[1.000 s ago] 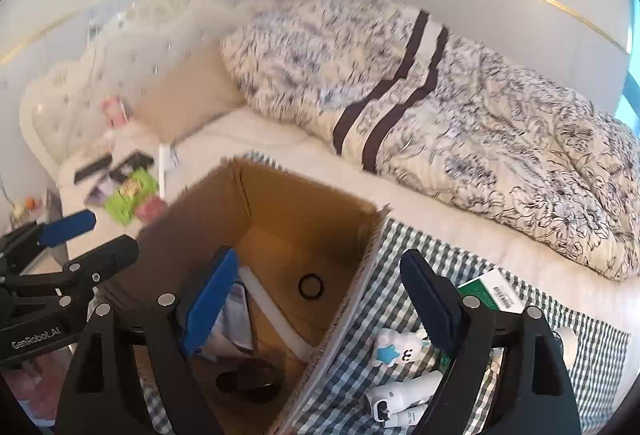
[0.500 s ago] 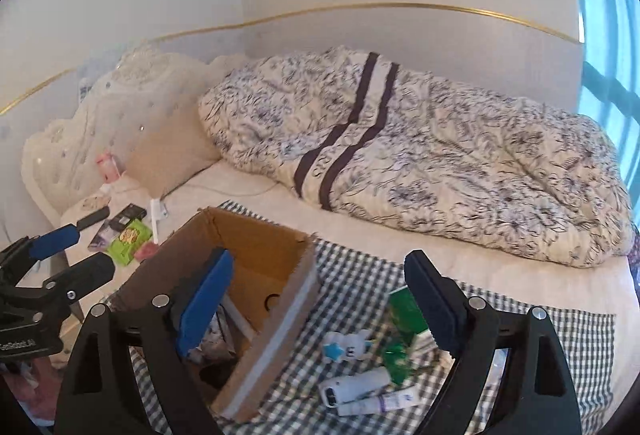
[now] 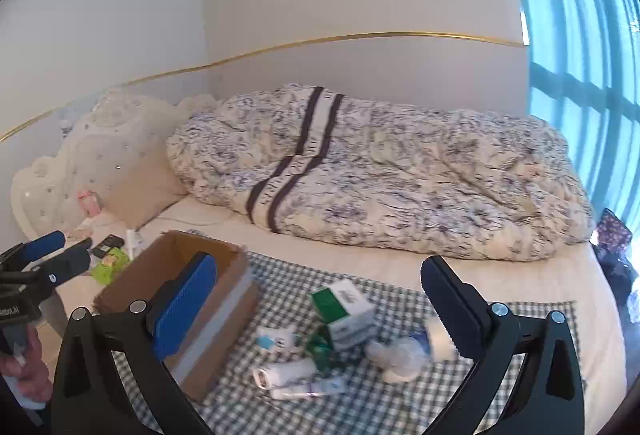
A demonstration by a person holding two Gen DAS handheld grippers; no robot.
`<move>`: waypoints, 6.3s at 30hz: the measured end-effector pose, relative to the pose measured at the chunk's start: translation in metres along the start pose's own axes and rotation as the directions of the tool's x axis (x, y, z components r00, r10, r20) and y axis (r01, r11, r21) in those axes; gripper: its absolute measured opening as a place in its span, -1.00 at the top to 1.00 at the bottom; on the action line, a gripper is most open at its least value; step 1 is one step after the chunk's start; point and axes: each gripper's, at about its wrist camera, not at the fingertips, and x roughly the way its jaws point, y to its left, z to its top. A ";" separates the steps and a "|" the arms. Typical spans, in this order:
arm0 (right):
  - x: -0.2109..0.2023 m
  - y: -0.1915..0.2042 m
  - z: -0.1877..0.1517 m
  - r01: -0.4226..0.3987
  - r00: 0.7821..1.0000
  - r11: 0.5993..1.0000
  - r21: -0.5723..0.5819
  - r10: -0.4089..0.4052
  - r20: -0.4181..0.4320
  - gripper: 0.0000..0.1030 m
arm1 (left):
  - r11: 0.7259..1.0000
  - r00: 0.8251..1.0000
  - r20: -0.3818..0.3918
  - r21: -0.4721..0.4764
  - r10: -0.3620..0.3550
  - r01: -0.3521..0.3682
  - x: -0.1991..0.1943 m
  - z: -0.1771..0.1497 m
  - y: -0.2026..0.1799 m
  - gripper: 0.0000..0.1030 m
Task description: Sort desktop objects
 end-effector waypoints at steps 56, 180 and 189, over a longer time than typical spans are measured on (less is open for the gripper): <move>0.155 -0.122 -0.160 0.195 0.893 0.980 -0.035 -0.192 -0.408 -1.00 | 0.998 0.865 -0.499 -0.059 -0.059 0.034 0.249 -0.195 -0.063 -1.00; 0.087 -0.103 -0.131 -0.043 0.972 0.983 0.176 0.082 -0.218 0.81 | 0.947 0.861 -0.433 0.047 -0.267 0.317 0.192 -0.181 -0.110 0.62; 0.078 -0.090 -0.121 -0.071 0.975 0.982 0.174 0.105 -0.197 0.81 | 0.950 0.886 -0.387 0.065 -0.257 0.304 0.163 -0.159 -0.103 0.66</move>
